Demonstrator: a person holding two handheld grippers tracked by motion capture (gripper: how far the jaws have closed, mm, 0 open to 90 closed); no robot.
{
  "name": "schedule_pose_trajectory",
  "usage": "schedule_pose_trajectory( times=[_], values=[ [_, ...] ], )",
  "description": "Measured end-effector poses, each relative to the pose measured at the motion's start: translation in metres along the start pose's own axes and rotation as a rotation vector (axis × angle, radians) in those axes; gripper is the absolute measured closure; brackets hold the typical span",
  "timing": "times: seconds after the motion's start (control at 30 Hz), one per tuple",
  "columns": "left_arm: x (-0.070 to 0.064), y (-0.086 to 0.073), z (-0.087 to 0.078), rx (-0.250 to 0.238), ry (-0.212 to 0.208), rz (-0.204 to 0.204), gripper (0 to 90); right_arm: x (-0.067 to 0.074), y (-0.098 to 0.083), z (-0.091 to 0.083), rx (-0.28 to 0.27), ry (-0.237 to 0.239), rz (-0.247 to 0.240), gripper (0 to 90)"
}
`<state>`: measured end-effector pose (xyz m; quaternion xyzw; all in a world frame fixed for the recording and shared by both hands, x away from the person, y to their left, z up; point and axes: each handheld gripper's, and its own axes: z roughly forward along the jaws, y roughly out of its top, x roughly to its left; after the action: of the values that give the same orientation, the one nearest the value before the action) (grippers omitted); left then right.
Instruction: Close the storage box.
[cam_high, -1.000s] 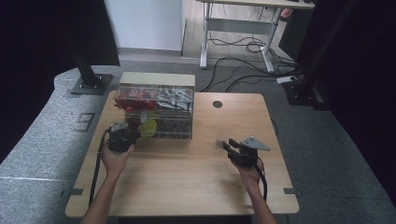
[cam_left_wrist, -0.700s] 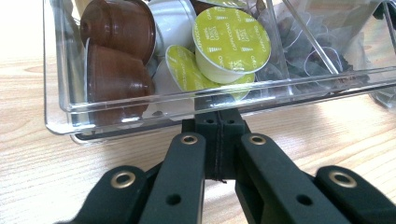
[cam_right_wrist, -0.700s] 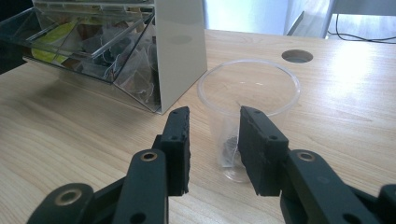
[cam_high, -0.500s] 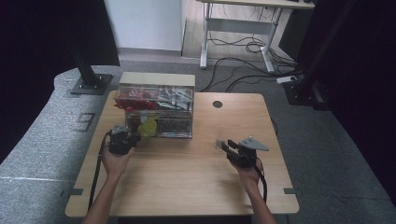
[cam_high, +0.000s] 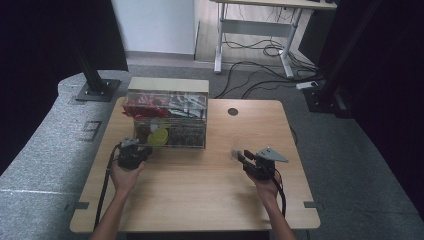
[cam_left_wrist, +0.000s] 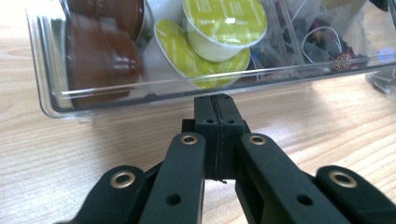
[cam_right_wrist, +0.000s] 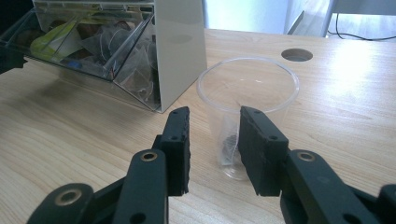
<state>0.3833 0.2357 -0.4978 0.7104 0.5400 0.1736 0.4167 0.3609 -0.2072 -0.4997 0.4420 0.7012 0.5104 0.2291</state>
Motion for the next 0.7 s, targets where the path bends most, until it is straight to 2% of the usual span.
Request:
schedule_pose_trajectory(
  times=[0.2,0.7],
  values=[
    [0.0014,-0.0023,0.0025,0.006,0.004,-0.005,90.0,0.0013,-0.0005,0.0007,0.003,0.003,-0.003,63.3],
    [-0.0059,-0.0034,-0.0009,-0.008,-0.009,0.020,87.6,0.0001,-0.0015,-0.0004,0.004,0.004,0.001,63.2]
  ],
)
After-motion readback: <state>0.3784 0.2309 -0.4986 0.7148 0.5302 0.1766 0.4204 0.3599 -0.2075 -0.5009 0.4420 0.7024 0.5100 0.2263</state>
